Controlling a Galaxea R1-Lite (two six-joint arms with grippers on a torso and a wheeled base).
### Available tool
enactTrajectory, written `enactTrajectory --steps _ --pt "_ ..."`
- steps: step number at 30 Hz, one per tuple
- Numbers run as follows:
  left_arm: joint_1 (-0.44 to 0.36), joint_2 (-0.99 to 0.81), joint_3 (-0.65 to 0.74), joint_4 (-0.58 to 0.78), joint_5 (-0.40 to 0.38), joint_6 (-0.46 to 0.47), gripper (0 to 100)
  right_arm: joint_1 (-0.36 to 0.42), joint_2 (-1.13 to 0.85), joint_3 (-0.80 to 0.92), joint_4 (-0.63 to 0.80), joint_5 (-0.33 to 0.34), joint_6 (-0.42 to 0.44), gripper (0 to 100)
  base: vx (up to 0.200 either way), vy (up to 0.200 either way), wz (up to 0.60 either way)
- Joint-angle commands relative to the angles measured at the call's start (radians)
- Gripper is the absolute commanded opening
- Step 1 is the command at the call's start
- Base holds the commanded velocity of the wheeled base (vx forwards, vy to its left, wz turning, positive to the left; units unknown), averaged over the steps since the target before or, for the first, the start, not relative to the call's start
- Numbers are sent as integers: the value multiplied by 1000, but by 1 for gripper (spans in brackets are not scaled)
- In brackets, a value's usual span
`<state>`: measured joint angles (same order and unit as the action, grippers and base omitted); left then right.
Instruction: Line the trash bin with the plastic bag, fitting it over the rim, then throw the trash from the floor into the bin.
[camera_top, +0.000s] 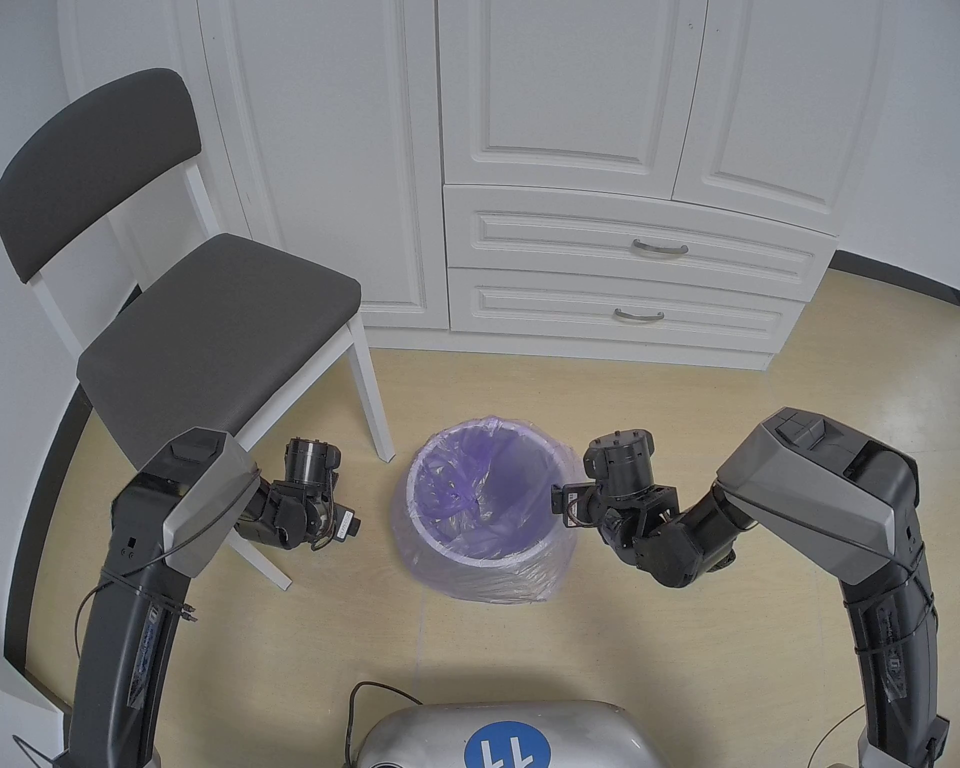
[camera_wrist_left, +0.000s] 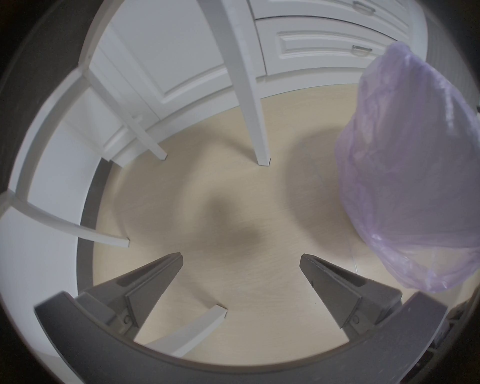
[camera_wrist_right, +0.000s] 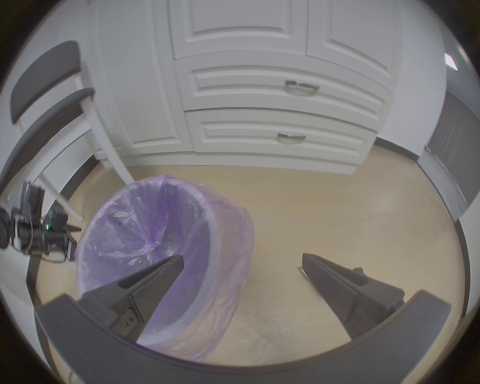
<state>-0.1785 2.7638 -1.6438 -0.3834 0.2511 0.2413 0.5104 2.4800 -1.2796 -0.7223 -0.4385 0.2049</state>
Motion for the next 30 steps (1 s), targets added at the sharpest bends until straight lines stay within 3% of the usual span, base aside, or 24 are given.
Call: enactTrajectory --steps 1,3,4,7,9,13,22,30 --pt "-38 -202 229 -149 27 92 100 -7 -76 213 -249 23 -191 100 0 0 0" --pt "-38 -202 229 -149 27 92 100 -7 -76 213 -249 23 -191 100 0 0 0" --pt "-56 -236 286 -215 19 101 100 -15 -66 267 -402 24 -288 100 0 0 0" --pt "-67 -257 315 -235 8 101 100 -30 -59 302 -473 24 -361 100 0 0 0" --pt "-72 -280 348 -259 -47 99 100 -55 -72 398 -532 27 -478 100 0 0 0" --pt "-76 -319 414 -311 -164 96 100 -73 -116 511 -540 63 -579 100 0 0 0" --pt "-118 -418 556 -411 -265 96 100 -87 -176 594 -529 78 -644 100 0 0 0" --pt "-173 -425 581 -454 -271 81 100 -55 -219 602 -532 69 -634 100 0 0 0"
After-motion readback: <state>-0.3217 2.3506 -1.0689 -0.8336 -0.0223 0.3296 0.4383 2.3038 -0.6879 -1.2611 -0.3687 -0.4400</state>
